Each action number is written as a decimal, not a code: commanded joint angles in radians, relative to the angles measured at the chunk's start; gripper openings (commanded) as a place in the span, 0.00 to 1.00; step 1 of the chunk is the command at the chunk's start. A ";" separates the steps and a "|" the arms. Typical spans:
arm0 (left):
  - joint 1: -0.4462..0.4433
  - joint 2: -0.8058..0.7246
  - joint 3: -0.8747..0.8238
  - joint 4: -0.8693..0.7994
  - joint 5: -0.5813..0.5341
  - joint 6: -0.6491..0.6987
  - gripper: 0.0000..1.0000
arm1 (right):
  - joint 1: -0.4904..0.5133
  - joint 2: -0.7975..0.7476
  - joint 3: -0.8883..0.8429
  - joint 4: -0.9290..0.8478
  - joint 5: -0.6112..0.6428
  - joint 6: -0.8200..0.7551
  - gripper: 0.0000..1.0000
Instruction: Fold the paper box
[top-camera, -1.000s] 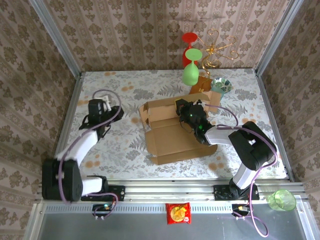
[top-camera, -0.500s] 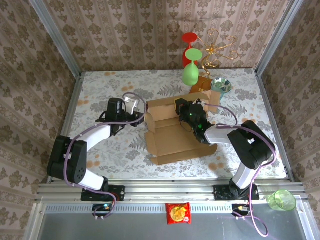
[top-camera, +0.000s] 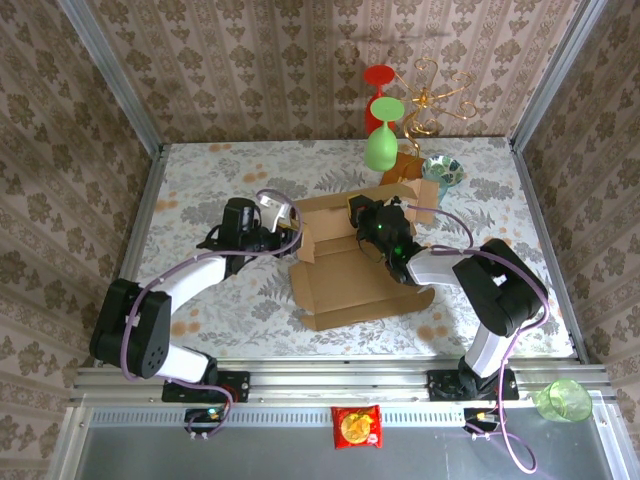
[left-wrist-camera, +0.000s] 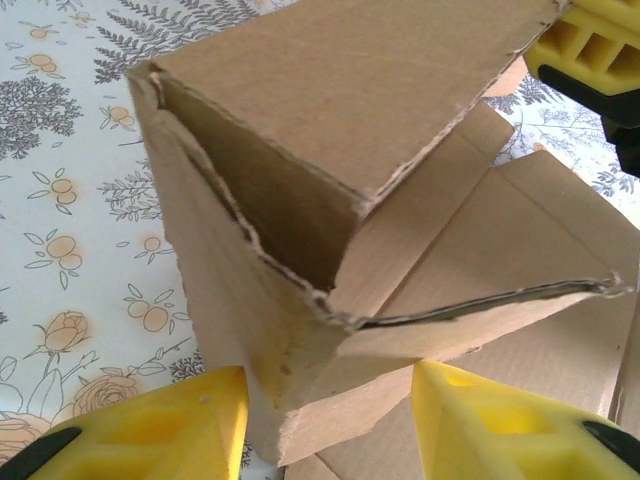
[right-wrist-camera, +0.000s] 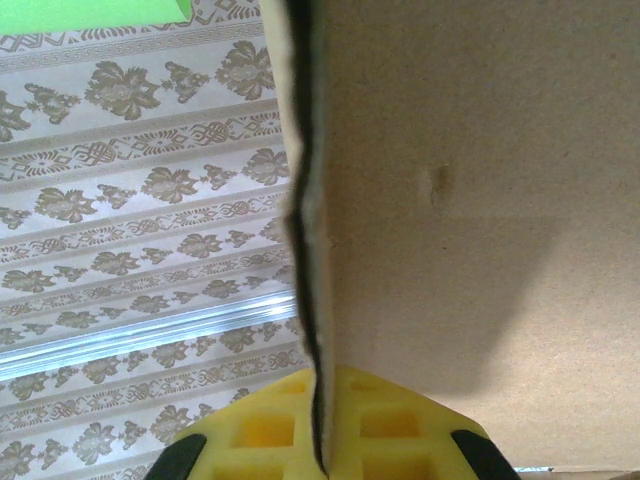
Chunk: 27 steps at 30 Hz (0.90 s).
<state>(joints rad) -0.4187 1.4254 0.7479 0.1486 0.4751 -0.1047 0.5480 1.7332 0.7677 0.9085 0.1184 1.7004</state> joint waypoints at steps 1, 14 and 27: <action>-0.003 -0.023 -0.016 0.042 -0.012 -0.010 0.48 | -0.003 0.021 0.020 -0.035 -0.022 -0.004 0.00; -0.087 0.082 0.052 0.079 -0.225 -0.036 0.47 | -0.002 0.029 0.030 -0.034 -0.032 0.007 0.00; -0.235 0.174 0.098 0.083 -0.639 -0.099 0.45 | 0.000 0.034 0.036 -0.030 -0.030 0.018 0.00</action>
<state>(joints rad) -0.6357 1.5726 0.8074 0.2245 -0.0658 -0.1844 0.5377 1.7432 0.7830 0.8982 0.1051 1.7046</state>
